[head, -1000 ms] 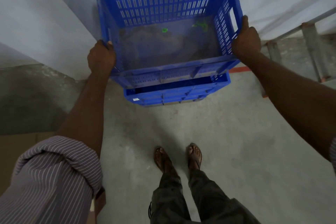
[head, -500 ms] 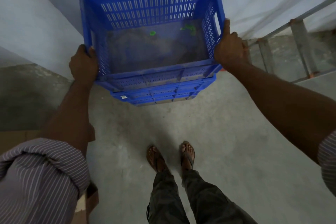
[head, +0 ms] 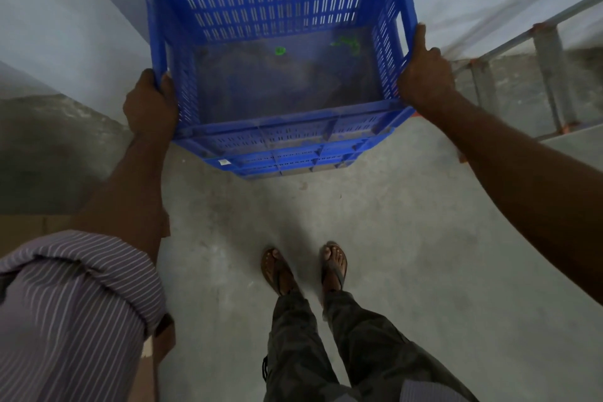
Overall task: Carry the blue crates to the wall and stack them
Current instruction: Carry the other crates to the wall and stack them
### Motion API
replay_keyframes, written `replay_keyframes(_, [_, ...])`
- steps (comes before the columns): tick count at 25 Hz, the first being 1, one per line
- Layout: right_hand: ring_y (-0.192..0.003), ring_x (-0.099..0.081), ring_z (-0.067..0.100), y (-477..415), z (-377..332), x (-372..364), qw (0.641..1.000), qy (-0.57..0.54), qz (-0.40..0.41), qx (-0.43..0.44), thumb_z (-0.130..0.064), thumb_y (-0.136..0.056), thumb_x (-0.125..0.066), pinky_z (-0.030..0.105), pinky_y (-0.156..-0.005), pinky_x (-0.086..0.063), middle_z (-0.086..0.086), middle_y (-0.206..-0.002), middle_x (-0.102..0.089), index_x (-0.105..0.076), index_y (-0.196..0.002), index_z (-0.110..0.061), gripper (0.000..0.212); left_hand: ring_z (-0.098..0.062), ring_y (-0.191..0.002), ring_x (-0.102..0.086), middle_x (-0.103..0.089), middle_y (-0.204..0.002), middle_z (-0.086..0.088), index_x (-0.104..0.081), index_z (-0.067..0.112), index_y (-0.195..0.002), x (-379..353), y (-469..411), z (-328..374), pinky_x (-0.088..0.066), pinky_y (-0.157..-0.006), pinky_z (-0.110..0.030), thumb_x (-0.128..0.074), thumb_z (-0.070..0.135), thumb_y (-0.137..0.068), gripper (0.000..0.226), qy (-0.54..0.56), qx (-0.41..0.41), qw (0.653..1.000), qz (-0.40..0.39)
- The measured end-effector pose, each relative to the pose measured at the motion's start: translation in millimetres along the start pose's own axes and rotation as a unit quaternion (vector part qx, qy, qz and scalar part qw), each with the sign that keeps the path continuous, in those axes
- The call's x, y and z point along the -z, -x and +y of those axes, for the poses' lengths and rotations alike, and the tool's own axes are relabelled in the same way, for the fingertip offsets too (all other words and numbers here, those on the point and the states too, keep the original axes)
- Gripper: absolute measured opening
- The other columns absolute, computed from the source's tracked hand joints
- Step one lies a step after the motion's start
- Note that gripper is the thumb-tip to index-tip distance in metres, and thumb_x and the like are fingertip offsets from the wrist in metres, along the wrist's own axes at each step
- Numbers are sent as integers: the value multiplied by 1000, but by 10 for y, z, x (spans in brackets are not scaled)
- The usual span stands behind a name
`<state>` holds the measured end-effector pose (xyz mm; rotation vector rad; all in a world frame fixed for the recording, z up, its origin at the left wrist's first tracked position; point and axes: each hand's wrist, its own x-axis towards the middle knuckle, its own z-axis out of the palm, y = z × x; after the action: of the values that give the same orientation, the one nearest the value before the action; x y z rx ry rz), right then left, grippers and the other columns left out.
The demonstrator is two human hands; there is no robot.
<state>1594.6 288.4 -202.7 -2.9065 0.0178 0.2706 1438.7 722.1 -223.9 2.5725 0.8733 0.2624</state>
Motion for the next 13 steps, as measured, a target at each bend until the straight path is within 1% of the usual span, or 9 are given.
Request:
replay_keyframes(2, [-116,-56,49,1,-8,-38,1000,1,15,0,-16,-96,-51,56,-94,-47,27,-131,-51,-3,-163,-20,82,-46,-101,-61,-65,-109,-27,-58,2,-111,-24,-15,49,-43,-81,-47,-39,43,-104,46,-5,6,1000,13])
replay_keyframes(5, [-113,-57,46,0,12,-26,999,-29,28,1,-18,-96,-46,54,-91,-49,23,-130,-52,-7,-163,-24,78,-44,-101,-62,-66,-110,-27,-59,2,-113,-52,-12,52,-44,-82,-46,-39,44,-104,47,-3,0,1000,12])
replay_keyframes(6, [-113,-57,46,21,9,-35,999,-25,35,-2,-18,-96,-45,52,-90,-48,23,-129,-52,-7,-164,-24,78,-44,-101,-62,-66,-110,-27,-59,2,-112,-31,-14,55,-44,-82,-46,-39,44,-103,48,5,0,1000,15])
replay_keyframes(9, [-112,-58,43,162,-10,-74,999,0,39,-6,-18,-99,-45,42,-78,-42,23,-129,-53,-2,-164,-22,78,-45,-100,-62,-66,-109,-28,-60,1,-110,-27,-29,-21,-44,-81,-47,-40,43,-103,47,4,1,1000,15])
replay_keyframes(10, [-113,-58,43,192,0,-96,999,-3,42,-6,-20,-100,-45,42,-78,-42,23,-129,-53,-3,-164,-23,76,-45,-100,-62,-66,-108,-28,-60,1,-110,-31,-8,-22,-43,-81,-46,-41,43,-103,46,10,-4,1000,19])
replay_keyframes(13, [-115,-57,46,139,-6,-39,999,-19,31,-8,-22,-99,-45,49,-89,-47,24,-131,-53,-4,-164,-25,76,-44,-102,-62,-67,-109,-28,-61,2,-110,-19,-13,-17,-44,-83,-45,-42,43,-103,45,21,3,1000,17])
